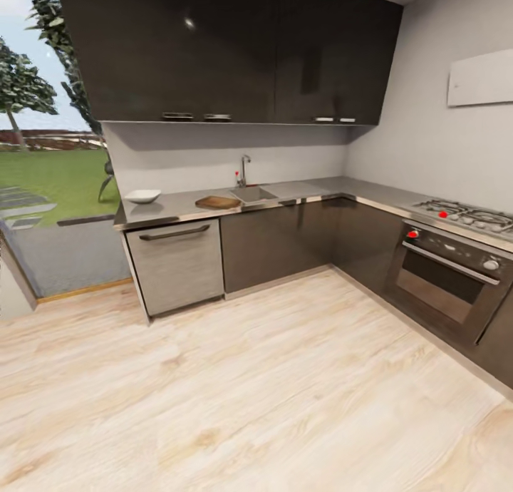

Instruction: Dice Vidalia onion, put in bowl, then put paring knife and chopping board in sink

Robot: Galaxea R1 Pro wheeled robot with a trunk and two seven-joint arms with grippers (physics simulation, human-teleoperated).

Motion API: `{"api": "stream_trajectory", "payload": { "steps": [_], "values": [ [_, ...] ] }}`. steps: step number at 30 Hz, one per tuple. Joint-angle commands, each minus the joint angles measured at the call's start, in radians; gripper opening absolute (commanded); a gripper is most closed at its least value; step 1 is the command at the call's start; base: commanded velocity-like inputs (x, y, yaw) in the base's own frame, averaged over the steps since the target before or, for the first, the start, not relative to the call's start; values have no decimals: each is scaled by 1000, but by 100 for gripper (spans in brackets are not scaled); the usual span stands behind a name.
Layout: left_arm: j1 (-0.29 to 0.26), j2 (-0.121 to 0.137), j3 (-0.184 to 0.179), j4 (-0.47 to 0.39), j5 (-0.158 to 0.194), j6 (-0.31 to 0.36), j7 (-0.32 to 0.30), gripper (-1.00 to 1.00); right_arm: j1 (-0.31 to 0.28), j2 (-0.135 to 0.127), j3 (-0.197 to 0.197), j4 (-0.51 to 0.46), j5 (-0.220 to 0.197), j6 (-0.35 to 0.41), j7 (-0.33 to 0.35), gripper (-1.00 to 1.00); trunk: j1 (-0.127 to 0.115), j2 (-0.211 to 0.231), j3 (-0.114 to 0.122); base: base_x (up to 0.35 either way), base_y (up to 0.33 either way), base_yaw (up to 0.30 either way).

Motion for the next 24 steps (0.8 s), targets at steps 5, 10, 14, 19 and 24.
{"api": "stream_trajectory", "payload": {
  "steps": [5, 10, 14, 19, 24],
  "values": [
    [-1, 0, 0, 1, 1, -3, 2, 100, -1, 0, 0, 1, 0, -3, -3, 100, 1, 0, -1, 322, -147, 123],
    [-1, 0, 0, 1, 1, -3, 2, 100, -1, 0, 0, 1, 0, -3, -3, 100, 1, 0, -1, 315, -158, 123],
    [-1, 0, 0, 1, 0, -3, 2, 100, 0, 0, 0, 1, 0, -3, -3, 100, 1, 0, -1, 308, -170, 123],
    [-1, 0, 0, 1, -1, -3, 2, 100, -1, 0, 0, 1, 0, -3, -3, 100, 1, 0, -1, 299, -184, 123],
    [-1, 0, 0, 1, -1, -3, 2, 100, 0, 0, 0, 1, 0, -3, -3, 100, 1, 0, -1, 286, -210, 125]
  ]
}}
